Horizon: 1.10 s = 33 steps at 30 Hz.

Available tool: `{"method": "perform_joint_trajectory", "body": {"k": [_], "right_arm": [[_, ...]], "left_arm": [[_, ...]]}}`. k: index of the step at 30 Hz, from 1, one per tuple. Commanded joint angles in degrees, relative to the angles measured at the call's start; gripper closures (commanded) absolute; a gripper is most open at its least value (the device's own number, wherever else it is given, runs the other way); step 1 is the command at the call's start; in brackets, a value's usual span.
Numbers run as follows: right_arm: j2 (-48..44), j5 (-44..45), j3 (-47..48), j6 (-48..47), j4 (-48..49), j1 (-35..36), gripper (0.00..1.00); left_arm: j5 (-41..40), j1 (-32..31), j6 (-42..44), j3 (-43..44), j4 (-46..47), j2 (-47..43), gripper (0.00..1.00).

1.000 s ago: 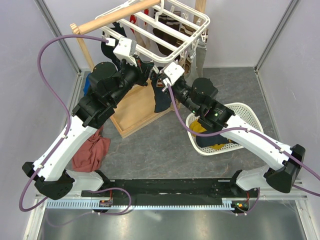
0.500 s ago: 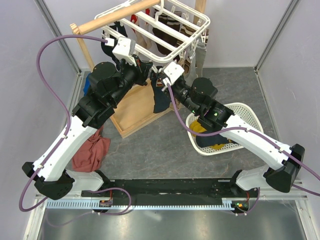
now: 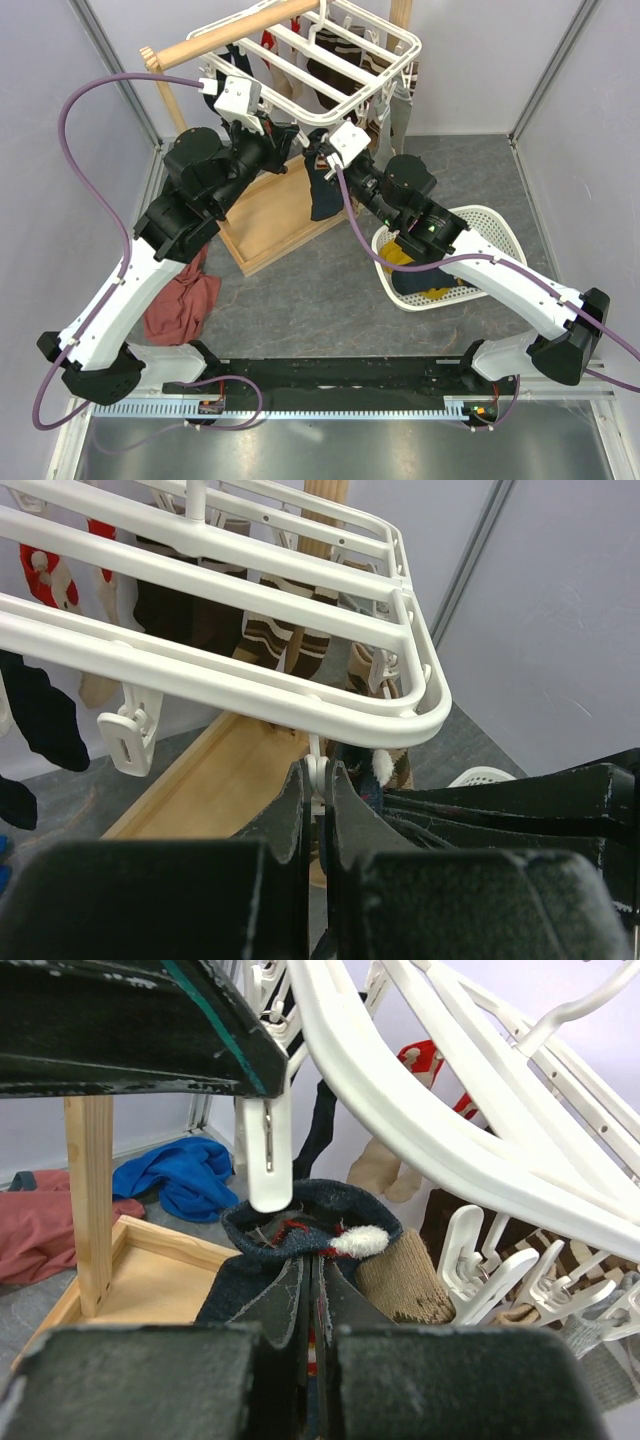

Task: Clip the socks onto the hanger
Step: Pick up the sock from the hanger.

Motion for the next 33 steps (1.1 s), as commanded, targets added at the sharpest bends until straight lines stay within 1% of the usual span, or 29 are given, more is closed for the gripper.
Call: {"method": "perform_joint_trajectory", "body": {"k": [1,12,20,23,25,26,28,29,31,32,33], "right_arm": [[-1.95,0.36,2.78,0.03,4.11,-0.32,1.00],[-1.16,-4.29,3.58,3.54,4.55,-0.32,1.00],[-0.45,-4.39,4.37,4.07,5.87,-0.32,1.00],[0.07,-4.74,5.24,4.42,5.87,-0.32,1.00],[0.34,-5.35,5.86,4.95,5.78,-0.32,1.00],[0.43,-5.53,5.95,5.04,5.78,-0.32,1.00],[0.51,-5.44,6.04,5.30,5.78,-0.32,1.00],[0.51,-5.35,6.04,5.39,5.78,-0.32,1.00],[0.51,-5.35,5.86,5.65,5.78,-0.23,1.00],[0.43,-5.35,5.86,5.91,5.78,-0.32,1.00],[0.43,-5.27,5.69,5.92,5.87,-0.32,1.00]], "left_arm": [[0.45,-0.14,0.03,1.26,-1.81,-1.29,0.98],[2.56,-0.14,-1.38,1.87,-1.28,0.21,0.98],[3.97,-0.14,-2.25,1.43,-1.28,0.56,0.98],[3.62,-0.14,-1.99,1.34,-1.28,0.39,0.96],[3.18,-0.14,-1.64,1.34,-1.37,0.21,0.94],[3.18,-0.14,-1.55,1.43,-1.37,0.21,0.84],[3.00,-0.14,-1.20,1.69,-1.37,-0.14,0.72],[2.91,-0.14,-1.11,1.87,-1.28,-0.32,0.60],[2.56,-0.14,-0.85,1.96,-1.37,-0.93,0.50],[2.30,-0.14,-0.85,2.05,-1.28,-1.28,0.43],[1.95,-0.14,-0.76,2.05,-1.37,-1.89,0.41]]}}
